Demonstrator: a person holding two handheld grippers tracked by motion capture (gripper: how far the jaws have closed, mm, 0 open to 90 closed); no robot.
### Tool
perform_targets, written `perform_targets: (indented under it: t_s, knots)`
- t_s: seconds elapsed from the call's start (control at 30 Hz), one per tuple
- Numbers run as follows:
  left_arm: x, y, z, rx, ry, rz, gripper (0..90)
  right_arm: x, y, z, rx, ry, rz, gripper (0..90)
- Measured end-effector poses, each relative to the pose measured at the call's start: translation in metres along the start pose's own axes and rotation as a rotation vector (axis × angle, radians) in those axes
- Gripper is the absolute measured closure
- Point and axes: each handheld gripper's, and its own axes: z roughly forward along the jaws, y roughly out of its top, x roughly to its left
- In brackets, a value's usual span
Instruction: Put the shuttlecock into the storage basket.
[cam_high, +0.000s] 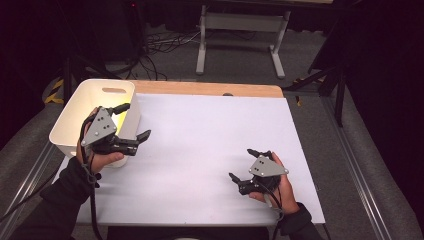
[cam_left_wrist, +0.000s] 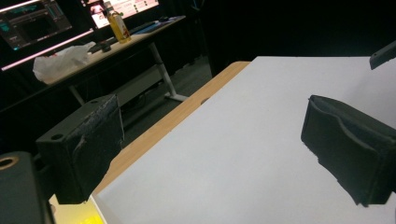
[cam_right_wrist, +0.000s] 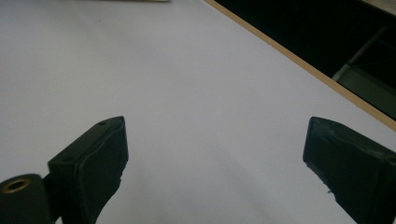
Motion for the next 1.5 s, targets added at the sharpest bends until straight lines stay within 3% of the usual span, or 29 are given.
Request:
perform_targets:
  t_s: [0.63, 1.5]
  knots:
    - [-0.016, -0.007, 0.002, 0.0, -0.037, -0.002, 6.3, 0.001, 0.0, -0.001, -0.007, -0.001, -0.004, 7.5]
    - [-0.04, -0.02, 0.017, 0.027, -0.085, 0.04, 5.5, 0.006, 0.002, 0.0, -0.009, 0.011, -0.018, 7.5]
